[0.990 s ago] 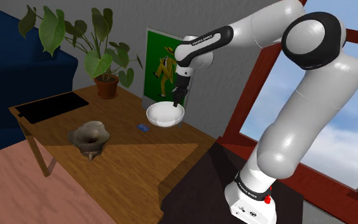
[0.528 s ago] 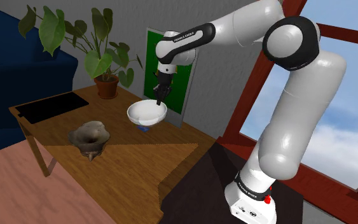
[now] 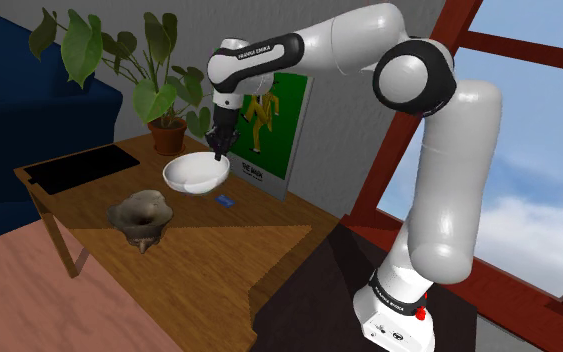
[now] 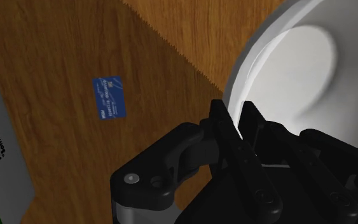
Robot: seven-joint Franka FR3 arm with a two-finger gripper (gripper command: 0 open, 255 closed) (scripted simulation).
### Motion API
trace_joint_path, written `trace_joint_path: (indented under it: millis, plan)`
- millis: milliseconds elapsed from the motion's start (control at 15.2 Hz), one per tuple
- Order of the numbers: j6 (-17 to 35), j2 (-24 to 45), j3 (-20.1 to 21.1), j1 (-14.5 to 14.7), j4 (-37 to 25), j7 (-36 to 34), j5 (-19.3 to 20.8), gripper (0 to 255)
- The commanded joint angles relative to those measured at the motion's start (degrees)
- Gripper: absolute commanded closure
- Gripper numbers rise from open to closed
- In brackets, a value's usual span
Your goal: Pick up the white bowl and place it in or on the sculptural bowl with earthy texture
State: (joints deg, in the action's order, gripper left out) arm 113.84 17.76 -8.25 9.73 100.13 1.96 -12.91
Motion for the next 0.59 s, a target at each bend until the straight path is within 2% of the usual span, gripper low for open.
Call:
trace_joint_path:
  millis: [0, 264, 528]
  plan:
    - [-1.4, 3.2, 0.8, 1.0, -4.9, -2.1, -0.2, 255]
    - [-5.2, 10.6, 1.9, 2.4, -16.7, -5.8, -0.3, 255]
    - [-10.8, 19.7, 2.9, 3.6, -32.0, -9.6, -0.3, 255]
